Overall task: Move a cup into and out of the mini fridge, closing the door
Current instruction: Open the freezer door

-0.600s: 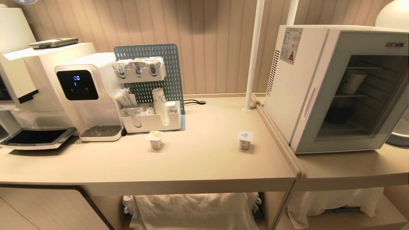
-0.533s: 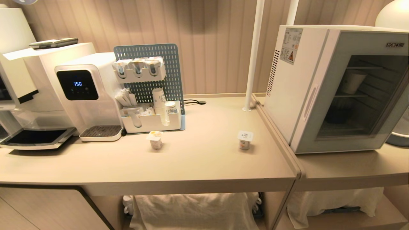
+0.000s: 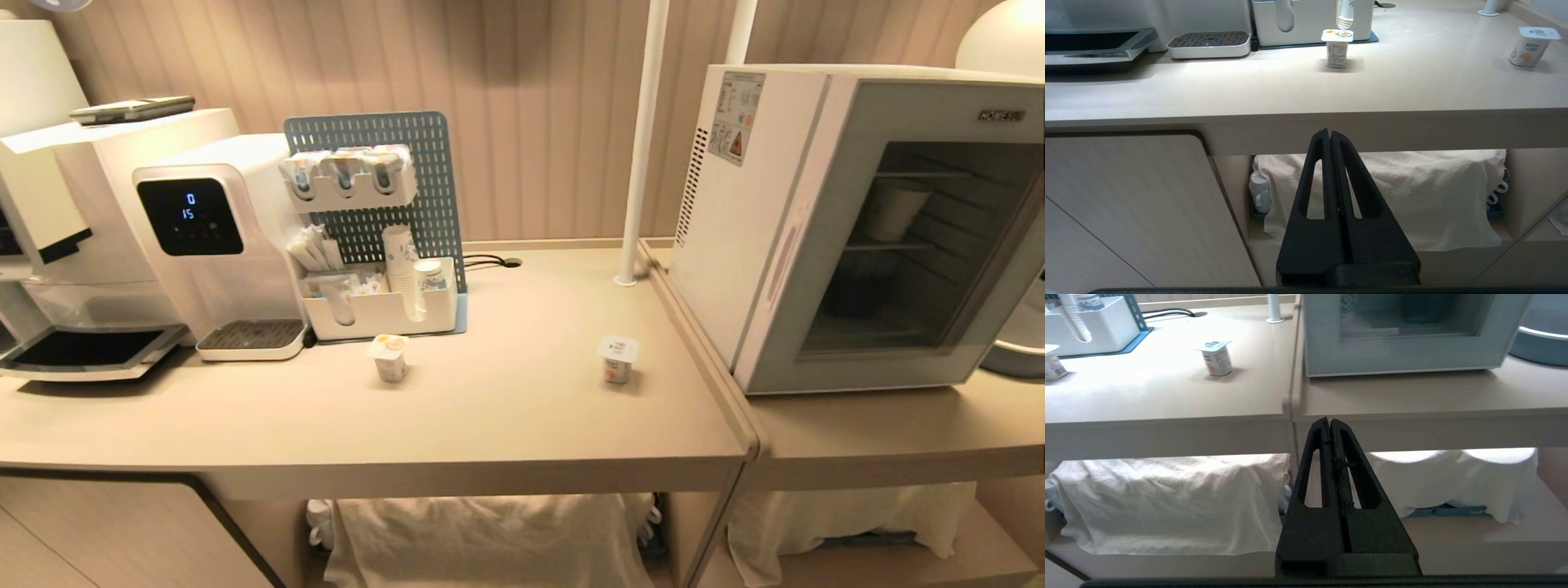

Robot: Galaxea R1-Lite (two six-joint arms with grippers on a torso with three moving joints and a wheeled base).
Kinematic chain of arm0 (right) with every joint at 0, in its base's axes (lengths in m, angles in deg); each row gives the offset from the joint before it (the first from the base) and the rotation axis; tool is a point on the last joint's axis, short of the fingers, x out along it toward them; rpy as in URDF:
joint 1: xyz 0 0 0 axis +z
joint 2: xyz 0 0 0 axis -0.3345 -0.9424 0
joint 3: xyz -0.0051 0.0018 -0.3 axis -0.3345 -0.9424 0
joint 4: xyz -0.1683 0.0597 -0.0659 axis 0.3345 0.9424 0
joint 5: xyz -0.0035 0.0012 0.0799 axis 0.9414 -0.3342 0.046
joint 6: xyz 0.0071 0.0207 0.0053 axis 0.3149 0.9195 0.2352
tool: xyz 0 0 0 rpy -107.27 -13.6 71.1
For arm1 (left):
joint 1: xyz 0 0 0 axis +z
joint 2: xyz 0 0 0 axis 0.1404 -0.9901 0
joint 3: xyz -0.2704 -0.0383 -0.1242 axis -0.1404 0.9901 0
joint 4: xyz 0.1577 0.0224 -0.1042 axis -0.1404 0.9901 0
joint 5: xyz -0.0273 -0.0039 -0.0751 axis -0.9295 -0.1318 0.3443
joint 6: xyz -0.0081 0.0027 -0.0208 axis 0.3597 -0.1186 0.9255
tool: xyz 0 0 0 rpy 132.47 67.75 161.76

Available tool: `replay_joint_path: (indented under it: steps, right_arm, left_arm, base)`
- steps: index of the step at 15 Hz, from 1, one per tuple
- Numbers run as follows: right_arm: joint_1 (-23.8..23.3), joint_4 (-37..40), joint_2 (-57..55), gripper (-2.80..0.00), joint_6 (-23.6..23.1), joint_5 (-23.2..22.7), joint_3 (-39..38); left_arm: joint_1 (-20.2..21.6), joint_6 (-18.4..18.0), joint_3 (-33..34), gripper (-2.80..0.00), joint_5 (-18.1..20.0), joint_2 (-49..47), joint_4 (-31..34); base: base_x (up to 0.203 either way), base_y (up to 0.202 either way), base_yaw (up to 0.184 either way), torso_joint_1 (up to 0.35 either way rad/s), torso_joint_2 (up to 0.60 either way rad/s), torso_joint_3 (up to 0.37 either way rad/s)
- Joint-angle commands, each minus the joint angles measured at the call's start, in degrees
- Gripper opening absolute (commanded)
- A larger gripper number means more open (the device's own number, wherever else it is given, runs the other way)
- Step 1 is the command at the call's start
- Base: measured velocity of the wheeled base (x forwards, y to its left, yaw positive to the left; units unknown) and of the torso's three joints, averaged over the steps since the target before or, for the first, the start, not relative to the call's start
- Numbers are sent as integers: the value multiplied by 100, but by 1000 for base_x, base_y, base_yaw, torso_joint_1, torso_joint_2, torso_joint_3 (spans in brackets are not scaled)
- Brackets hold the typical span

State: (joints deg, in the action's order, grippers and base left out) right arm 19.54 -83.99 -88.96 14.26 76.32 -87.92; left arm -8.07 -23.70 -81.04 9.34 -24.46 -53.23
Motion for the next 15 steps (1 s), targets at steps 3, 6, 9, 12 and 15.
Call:
replay_joint_path:
  steps: [3, 6, 9, 12, 15]
  right_arm:
    - [0, 1, 0, -280, -5, -3, 0]
    - [0, 1, 0, -280, 4, -3, -4]
    - [0, 1, 0, -280, 4, -3, 0]
    - [0, 1, -4, -280, 4, -3, 0]
    - [0, 1, -8, -280, 4, -3, -7]
  left_arm:
    - [0, -11, 2, -280, -2, 0, -9]
    - [0, -11, -2, -280, -2, 0, -9]
    - [0, -2, 2, -280, -2, 0, -9]
    - [0, 3, 2, -280, -2, 0, 0]
    - [0, 6, 2, -280, -2, 0, 0]
  base:
    - [0, -195, -1, 2, 2, 2]
    - [0, -194, -3, 3, 5, 1]
    - [0, -195, -2, 1, 0, 2]
    - [0, -196, -2, 2, 1, 5]
    - [0, -194, -1, 7, 3, -3]
